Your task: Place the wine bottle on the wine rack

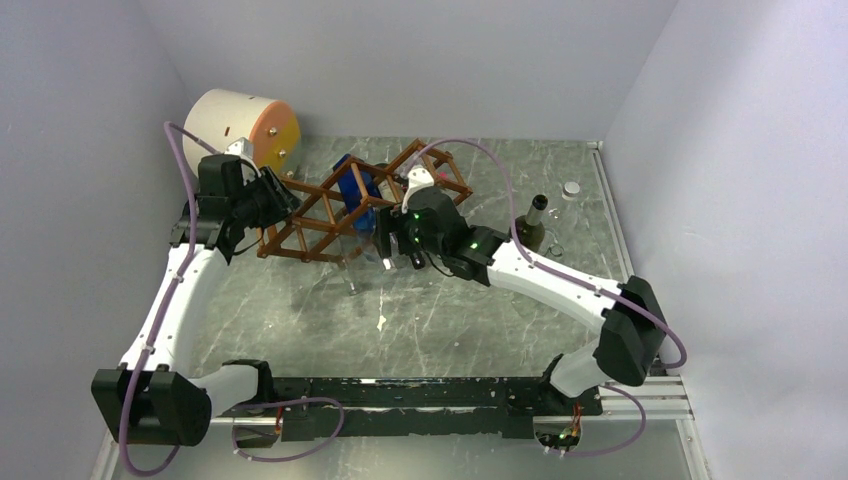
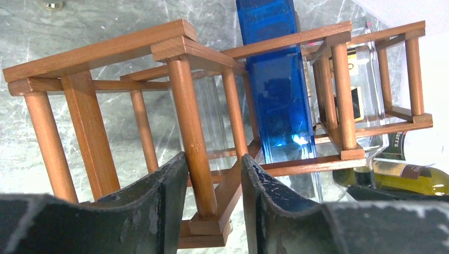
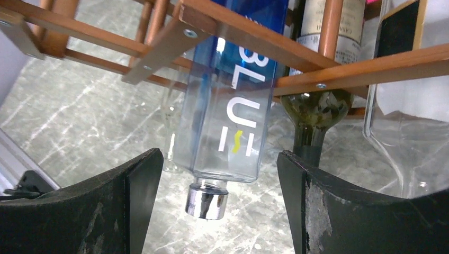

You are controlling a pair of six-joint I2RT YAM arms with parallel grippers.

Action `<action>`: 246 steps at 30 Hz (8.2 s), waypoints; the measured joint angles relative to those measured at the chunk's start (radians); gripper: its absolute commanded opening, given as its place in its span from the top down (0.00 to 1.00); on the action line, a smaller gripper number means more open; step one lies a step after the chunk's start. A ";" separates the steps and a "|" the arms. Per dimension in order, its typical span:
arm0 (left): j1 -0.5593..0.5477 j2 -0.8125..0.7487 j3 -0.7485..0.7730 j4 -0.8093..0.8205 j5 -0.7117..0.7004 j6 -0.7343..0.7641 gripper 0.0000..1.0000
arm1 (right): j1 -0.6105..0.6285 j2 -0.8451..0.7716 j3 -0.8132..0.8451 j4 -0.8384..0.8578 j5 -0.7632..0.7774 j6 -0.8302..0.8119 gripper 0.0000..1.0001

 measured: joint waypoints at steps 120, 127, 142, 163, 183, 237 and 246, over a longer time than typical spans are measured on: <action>-0.580 -0.068 -0.119 0.607 0.467 0.220 0.07 | -0.408 -0.553 0.198 -0.535 -0.006 -0.207 1.00; -0.762 0.079 -0.132 0.745 0.356 0.277 0.08 | -0.408 -0.547 0.231 -0.557 -0.145 -0.204 1.00; -0.877 0.268 -0.217 1.069 0.316 0.372 0.04 | -0.410 -0.491 0.238 -0.555 -0.407 -0.187 1.00; -0.882 0.261 -0.283 1.263 0.379 0.361 0.92 | -0.412 -0.544 0.217 -0.420 -0.579 -0.160 0.90; -0.875 0.205 -0.041 0.802 0.204 1.271 0.93 | -0.412 -0.595 0.354 -0.403 -0.526 -0.134 0.23; -0.803 0.199 0.074 0.647 0.064 2.316 0.93 | -0.412 -0.315 0.240 -0.650 -0.603 -0.262 0.40; -0.803 0.219 0.105 0.625 0.040 2.289 0.93 | -0.406 -0.313 0.240 -0.642 -0.620 -0.278 0.87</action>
